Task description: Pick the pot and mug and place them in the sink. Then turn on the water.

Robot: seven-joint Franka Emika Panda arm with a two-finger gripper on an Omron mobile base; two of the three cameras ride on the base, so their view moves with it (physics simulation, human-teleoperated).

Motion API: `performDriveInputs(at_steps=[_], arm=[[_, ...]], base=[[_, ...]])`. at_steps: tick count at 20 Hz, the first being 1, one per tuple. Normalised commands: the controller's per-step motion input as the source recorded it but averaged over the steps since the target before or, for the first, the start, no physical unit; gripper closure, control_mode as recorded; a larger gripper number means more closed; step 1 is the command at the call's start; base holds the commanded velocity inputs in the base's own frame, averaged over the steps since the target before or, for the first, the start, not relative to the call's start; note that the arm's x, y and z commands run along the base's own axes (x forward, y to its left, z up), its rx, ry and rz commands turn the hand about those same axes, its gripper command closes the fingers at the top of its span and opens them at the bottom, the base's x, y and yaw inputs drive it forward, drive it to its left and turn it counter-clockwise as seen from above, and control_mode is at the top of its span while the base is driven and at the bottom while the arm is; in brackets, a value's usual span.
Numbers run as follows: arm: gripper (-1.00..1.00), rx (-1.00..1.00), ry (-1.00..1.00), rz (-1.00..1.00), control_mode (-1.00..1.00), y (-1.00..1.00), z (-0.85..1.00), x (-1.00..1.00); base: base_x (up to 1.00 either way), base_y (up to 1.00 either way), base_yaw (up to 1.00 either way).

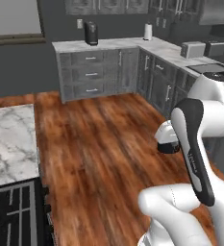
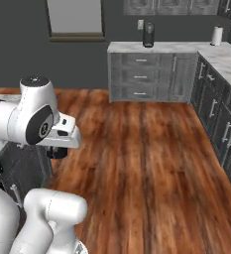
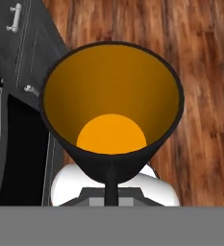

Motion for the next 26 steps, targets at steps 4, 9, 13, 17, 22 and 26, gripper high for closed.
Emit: performDriveInputs(at_steps=[4, 9, 13, 17, 22, 26], arm=[[1.0, 0.0, 0.0, 0.0, 1.0, 0.0, 0.0, 0.0], [1.0, 0.0, 0.0, 0.0, 1.0, 0.0, 0.0, 0.0], [1.0, 0.0, 0.0, 0.0, 1.0, 0.0, 0.0, 0.0], [1.0, 0.0, 0.0, 0.0, 1.0, 0.0, 0.0, 0.0], [1.0, 0.0, 0.0, 0.0, 1.0, 0.0, 0.0, 0.0], [1.0, 0.0, 0.0, 0.0, 1.0, 0.0, 0.0, 0.0]], base=[[1.0, 0.0, -0.26], [1.0, -0.01, -0.39], [1.0, 0.0, -0.52], [1.0, -0.03, -0.52], [1.0, 0.0, -0.27], [1.0, 0.0, -0.27]])
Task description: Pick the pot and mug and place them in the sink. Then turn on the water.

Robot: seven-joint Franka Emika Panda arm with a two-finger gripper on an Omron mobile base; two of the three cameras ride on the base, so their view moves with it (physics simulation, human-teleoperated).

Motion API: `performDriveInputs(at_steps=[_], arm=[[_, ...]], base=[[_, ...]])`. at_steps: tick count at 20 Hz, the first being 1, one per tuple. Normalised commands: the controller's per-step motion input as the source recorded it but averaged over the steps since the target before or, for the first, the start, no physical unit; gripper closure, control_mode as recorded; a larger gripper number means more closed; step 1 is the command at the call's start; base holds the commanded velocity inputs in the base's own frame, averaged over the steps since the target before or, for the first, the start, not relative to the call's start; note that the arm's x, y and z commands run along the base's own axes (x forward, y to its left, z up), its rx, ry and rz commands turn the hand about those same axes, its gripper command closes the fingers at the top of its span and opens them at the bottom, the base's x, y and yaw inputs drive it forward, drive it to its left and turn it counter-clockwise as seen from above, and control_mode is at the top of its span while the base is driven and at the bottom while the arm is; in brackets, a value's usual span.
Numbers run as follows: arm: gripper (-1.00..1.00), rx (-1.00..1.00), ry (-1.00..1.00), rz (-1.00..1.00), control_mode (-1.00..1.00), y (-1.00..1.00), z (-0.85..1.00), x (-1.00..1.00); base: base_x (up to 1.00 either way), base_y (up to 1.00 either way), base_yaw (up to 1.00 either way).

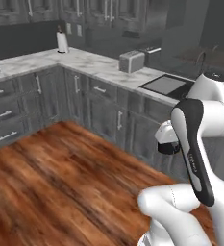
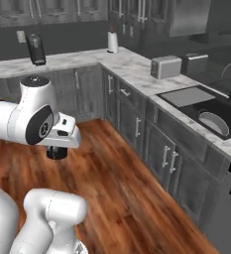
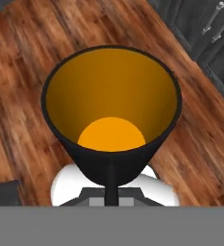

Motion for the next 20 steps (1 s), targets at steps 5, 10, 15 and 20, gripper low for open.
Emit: performDriveInputs(at_steps=[5, 10, 15, 20], arm=[[1.0, 0.0, 0.0, 0.0, 1.0, 0.0, 0.0, 0.0], [1.0, 0.0, 0.0, 0.0, 1.0, 0.0, 0.0, 0.0], [1.0, 0.0, 0.0, 0.0, 1.0, 0.0, 0.0, 0.0], [1.0, 0.0, 0.0, 0.0, 1.0, 0.0, 0.0, 0.0]], base=[[1.0, 0.0, -0.45], [0.83, -0.04, -0.57], [0.46, -0.15, -0.76], [0.4, -0.09, -0.75]])
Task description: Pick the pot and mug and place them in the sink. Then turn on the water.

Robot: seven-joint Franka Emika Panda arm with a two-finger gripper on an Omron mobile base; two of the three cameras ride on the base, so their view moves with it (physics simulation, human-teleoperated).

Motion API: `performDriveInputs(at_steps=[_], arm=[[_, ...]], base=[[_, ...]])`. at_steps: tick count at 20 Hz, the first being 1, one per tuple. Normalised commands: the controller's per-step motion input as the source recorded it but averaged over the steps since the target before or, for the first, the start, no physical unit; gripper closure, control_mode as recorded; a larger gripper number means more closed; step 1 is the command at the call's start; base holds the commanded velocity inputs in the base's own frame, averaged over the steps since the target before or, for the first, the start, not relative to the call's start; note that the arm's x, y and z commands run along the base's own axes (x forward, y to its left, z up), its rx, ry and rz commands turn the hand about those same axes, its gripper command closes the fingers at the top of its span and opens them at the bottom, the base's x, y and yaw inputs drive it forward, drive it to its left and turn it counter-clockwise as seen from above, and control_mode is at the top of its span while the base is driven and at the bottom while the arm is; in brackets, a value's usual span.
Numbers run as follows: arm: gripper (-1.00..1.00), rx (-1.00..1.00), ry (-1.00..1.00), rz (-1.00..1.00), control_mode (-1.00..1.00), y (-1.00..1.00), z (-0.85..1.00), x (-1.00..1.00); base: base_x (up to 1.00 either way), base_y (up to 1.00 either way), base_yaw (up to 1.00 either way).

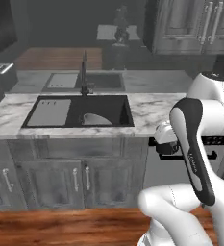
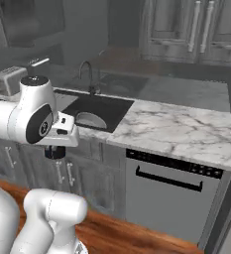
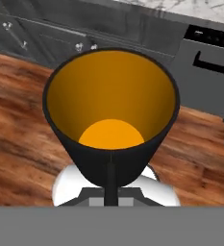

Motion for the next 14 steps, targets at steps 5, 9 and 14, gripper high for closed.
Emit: performDriveInputs(at_steps=[5, 9, 14], arm=[[1.0, 0.0, 0.0, 0.0, 1.0, 0.0, 0.0, 0.0], [1.0, 0.0, 0.0, 0.0, 1.0, 0.0, 0.0, 0.0], [1.0, 0.0, 0.0, 0.0, 1.0, 0.0, 0.0, 0.0]], base=[[0.47, 0.04, -0.61], [0.54, 0.53, -0.26], [0.47, 0.44, -0.12]])
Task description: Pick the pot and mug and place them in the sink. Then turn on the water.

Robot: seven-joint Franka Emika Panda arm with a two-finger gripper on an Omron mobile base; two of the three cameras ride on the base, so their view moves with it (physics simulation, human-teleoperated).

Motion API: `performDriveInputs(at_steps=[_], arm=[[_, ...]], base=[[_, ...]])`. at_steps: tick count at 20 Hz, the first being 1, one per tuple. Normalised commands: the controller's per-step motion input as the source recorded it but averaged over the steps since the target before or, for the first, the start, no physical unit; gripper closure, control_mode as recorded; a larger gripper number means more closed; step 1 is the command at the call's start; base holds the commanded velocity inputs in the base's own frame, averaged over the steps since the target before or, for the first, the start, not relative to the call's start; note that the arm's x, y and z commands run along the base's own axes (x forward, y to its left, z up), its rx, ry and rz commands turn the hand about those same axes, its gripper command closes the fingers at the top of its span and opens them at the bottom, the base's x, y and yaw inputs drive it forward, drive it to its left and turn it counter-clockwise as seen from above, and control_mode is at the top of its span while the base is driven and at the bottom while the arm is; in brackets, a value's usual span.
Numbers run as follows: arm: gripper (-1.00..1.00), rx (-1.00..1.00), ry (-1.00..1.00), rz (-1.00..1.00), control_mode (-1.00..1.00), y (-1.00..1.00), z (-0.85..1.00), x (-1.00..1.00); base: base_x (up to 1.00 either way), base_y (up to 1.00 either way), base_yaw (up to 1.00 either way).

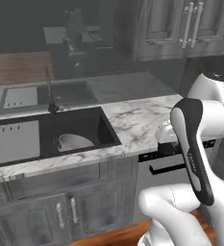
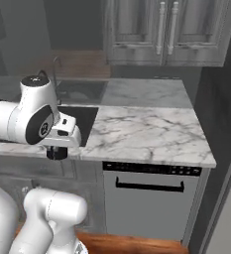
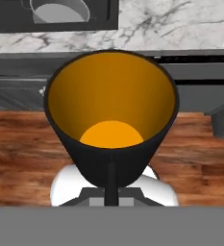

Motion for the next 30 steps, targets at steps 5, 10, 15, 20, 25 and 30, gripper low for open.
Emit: performDriveInputs(at_steps=[5, 10, 15, 20, 25, 30], arm=[[1.0, 0.0, 0.0, 0.0, 1.0, 0.0, 0.0, 0.0], [1.0, 0.0, 0.0, 0.0, 1.0, 0.0, 0.0, 0.0], [1.0, 0.0, 0.0, 0.0, 1.0, 0.0, 0.0, 0.0], [1.0, 0.0, 0.0, 0.0, 1.0, 0.0, 0.0, 0.0], [1.0, 0.0, 0.0, 0.0, 1.0, 0.0, 0.0, 0.0], [1.0, 0.0, 0.0, 0.0, 1.0, 0.0, 0.0, 0.0]], base=[[0.47, 0.49, 0.02], [0.7, 0.3, 0.1], [0.55, 0.18, 0.18], [0.5, 0.2, 0.13], [0.5, 0.33, 0.13], [0.44, 0.38, 0.1]])
